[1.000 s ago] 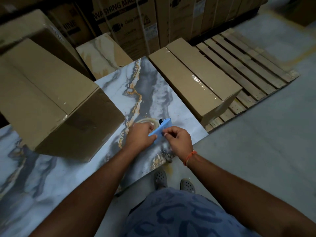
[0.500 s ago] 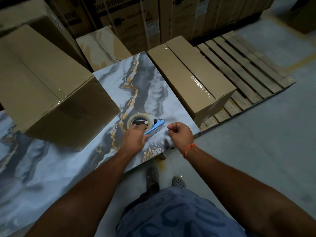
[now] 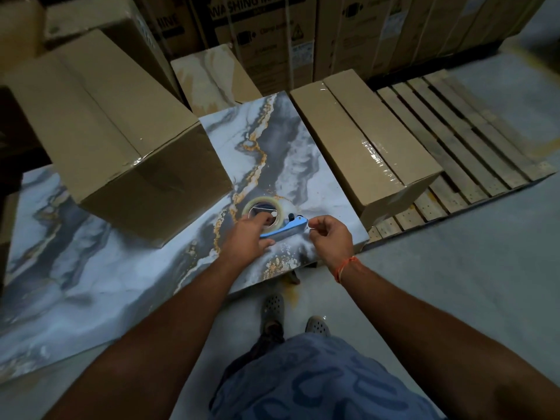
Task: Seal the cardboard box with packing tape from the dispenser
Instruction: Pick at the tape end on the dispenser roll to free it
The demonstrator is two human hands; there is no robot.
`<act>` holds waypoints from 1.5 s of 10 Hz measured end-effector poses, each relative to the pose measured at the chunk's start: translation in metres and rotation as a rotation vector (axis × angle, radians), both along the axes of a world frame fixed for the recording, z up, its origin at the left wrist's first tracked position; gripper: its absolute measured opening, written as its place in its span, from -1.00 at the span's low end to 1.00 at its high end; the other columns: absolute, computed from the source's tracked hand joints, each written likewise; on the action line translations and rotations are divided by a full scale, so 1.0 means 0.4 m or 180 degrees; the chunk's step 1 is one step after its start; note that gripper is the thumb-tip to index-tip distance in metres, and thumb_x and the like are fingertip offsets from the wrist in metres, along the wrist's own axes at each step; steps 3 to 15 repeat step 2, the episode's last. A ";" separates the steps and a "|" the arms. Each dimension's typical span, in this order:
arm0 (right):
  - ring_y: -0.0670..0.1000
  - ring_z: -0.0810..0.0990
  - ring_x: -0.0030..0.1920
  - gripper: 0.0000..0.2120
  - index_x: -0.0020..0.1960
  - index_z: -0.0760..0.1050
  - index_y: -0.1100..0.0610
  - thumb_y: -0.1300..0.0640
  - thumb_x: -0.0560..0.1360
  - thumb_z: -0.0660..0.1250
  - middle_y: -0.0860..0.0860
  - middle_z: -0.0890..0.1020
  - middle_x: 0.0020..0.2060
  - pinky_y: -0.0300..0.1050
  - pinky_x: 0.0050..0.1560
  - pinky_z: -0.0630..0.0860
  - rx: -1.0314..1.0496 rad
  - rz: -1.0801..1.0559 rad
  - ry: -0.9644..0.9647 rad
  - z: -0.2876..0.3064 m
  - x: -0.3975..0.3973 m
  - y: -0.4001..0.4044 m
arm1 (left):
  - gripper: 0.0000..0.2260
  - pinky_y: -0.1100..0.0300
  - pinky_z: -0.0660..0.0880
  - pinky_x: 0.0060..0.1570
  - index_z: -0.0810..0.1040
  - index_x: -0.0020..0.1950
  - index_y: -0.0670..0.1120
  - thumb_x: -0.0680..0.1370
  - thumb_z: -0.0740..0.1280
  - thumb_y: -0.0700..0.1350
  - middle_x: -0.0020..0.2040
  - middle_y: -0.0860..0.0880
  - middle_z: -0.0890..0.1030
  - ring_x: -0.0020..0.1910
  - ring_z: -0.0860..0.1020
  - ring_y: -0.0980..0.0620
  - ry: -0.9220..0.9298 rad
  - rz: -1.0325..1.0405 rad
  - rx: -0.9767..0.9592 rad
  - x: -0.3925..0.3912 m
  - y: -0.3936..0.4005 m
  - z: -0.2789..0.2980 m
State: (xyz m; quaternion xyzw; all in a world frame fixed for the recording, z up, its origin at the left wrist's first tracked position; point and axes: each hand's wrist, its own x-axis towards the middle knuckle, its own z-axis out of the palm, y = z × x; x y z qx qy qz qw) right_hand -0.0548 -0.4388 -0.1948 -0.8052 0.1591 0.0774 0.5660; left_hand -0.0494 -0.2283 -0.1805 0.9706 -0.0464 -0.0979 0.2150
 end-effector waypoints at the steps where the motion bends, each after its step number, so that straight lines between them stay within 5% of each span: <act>1: 0.01 0.69 -0.02 -0.83 0.00 0.65 0.11 0.32 0.48 0.39 0.03 0.72 -0.09 -0.04 0.17 0.61 0.0003 0.0021 -0.0205 0.005 -0.009 -0.003 | -0.56 -0.01 0.60 0.05 0.52 0.35 0.03 0.50 0.49 0.05 0.15 -0.07 0.69 0.09 0.63 -0.13 -0.0423 0.0316 -0.0047 -0.049 0.030 0.028; 2: -0.01 0.68 -0.02 -0.81 0.01 0.64 0.11 0.33 0.49 0.37 0.00 0.71 -0.09 -0.27 0.08 0.56 -0.0080 -0.0050 -0.0462 0.046 -0.003 0.005 | -0.68 0.04 0.55 -0.03 0.57 0.30 -0.01 0.56 0.41 -0.01 0.07 -0.12 0.71 0.01 0.66 -0.18 -0.0954 0.0761 -0.0008 -0.094 0.059 0.078; 15: -0.01 0.68 -0.02 -0.81 0.01 0.64 0.11 0.33 0.49 0.37 0.00 0.71 -0.09 -0.27 0.08 0.56 -0.0080 -0.0050 -0.0462 0.046 -0.003 0.005 | -0.68 0.04 0.55 -0.03 0.57 0.30 -0.01 0.56 0.41 -0.01 0.07 -0.12 0.71 0.01 0.66 -0.18 -0.0954 0.0761 -0.0008 -0.094 0.059 0.078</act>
